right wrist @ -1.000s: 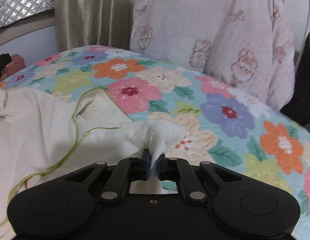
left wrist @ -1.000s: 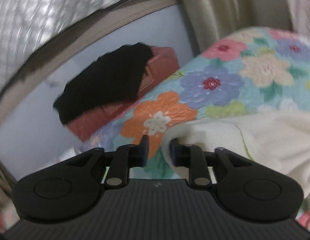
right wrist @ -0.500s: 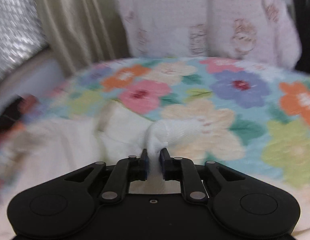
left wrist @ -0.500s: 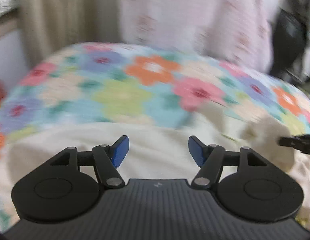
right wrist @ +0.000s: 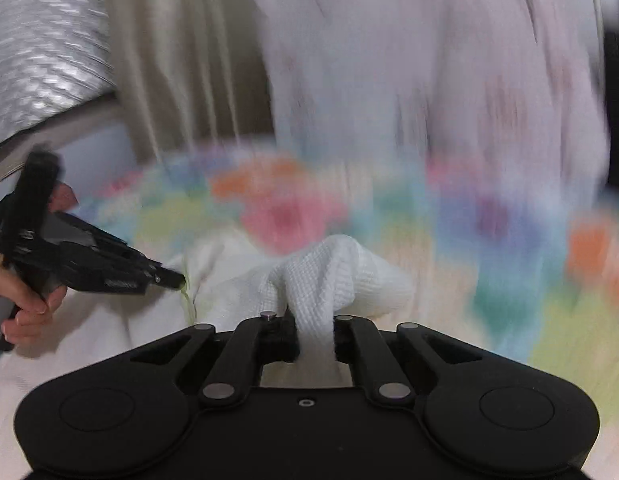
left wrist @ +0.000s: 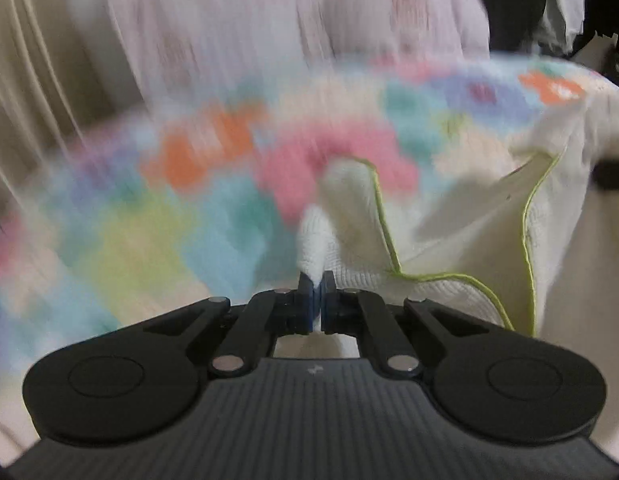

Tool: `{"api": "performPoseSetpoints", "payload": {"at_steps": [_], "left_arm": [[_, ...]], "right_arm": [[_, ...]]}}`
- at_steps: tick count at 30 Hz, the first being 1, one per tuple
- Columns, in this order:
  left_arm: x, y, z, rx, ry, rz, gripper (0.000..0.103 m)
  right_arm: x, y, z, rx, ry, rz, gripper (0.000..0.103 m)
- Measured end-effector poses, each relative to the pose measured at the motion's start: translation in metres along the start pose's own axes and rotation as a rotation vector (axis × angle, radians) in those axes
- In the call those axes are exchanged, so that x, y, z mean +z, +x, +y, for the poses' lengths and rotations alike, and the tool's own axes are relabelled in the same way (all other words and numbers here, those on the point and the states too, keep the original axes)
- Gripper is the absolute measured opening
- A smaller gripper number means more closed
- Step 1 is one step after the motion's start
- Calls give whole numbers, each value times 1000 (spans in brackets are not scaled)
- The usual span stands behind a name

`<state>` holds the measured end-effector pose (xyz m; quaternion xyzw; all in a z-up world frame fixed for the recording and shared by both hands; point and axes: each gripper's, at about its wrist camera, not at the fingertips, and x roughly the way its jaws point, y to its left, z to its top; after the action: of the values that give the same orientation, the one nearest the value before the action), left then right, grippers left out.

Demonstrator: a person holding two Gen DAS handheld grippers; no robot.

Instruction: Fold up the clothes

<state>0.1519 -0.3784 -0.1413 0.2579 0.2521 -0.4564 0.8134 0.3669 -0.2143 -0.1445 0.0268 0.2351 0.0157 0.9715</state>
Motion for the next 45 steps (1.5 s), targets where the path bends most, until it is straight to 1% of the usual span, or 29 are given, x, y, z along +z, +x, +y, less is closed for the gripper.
{"api": "performPoseSetpoints", "payload": {"at_steps": [1, 2, 4, 5, 6, 7, 8, 9, 10, 11, 12, 13, 16, 18, 22, 25, 27, 29, 30, 32, 35, 36, 37, 38, 39, 41, 42, 43, 45], "left_arm": [[11, -16, 2, 51, -1, -70, 3], [28, -33, 10, 91, -48, -152, 3], [51, -50, 15, 234, -73, -322, 3], [61, -54, 17, 296, -81, -388, 4], [67, -41, 17, 306, -69, -353, 13], [73, -27, 17, 316, -57, -318, 24], [79, -13, 17, 330, -41, -270, 47], [77, 6, 15, 360, -15, -158, 55], [70, 15, 14, 374, -19, -82, 54], [58, 14, 18, 357, -55, -42, 55], [43, 5, 24, 311, -115, -30, 55], [28, -8, 29, 261, -156, -14, 55], [-23, -56, 38, 216, -231, 47, 63], [-62, -100, 39, 271, -244, 66, 72], [-135, -185, 49, 358, -296, 98, 77], [-184, -240, 66, 387, -427, 169, 77], [-217, -278, 76, 377, -542, 216, 77], [-241, -310, 82, 365, -600, 231, 77], [-251, -325, 84, 368, -615, 235, 77], [-269, -351, 87, 400, -628, 242, 77], [-279, -376, 94, 471, -612, 237, 78], [-279, -383, 96, 497, -598, 234, 79], [-278, -388, 99, 517, -589, 230, 80], [-278, -392, 103, 499, -604, 226, 82], [-277, -395, 107, 475, -624, 223, 83], [-282, -390, 113, 354, -716, 219, 83], [-284, -385, 110, 313, -742, 212, 83], [-284, -376, 102, 290, -737, 212, 83], [-284, -359, 86, 244, -725, 213, 83]], "right_arm": [[8, -10, 6, -11, -36, -57, 6], [18, -14, 8, -29, -69, -102, 6], [38, -15, 6, -87, -117, -155, 7], [47, -11, 1, -137, -123, -171, 14], [53, -5, -5, -221, -128, -197, 44], [57, 4, -12, -327, -123, -190, 77], [62, 16, -20, -428, -96, -107, 84], [64, 26, -29, -511, -52, 1, 78], [62, 25, -35, -543, 3, 65, 77], [57, 18, -40, -541, 63, 99, 77], [50, 4, -44, -502, 131, 108, 77], [40, -13, -43, -441, 184, 109, 77], [9, -56, -30, -291, 280, 155, 77], [-11, -85, -19, -188, 337, 191, 77], [-52, -141, 9, 24, 421, 242, 77], [-73, -171, 28, 122, 454, 293, 77], [-84, -191, 38, 171, 472, 333, 77], [-84, -210, 49, 221, 448, 412, 77], [-81, -221, 54, 237, 412, 423, 77], [-72, -250, 60, 271, 365, 401, 77], [-66, -283, 60, 371, 420, 386, 77], [-65, -289, 62, 375, 412, 378, 78], [-65, -291, 67, 347, 372, 371, 83], [-65, -294, 72, 318, 332, 364, 85], [-64, -296, 77, 290, 292, 357, 86], [-64, -300, 87, 233, 213, 342, 86], [-66, -299, 93, 184, 157, 325, 86], [-69, -293, 100, 132, 96, 289, 86], [-77, -276, 108, 69, 8, 202, 86]]}}
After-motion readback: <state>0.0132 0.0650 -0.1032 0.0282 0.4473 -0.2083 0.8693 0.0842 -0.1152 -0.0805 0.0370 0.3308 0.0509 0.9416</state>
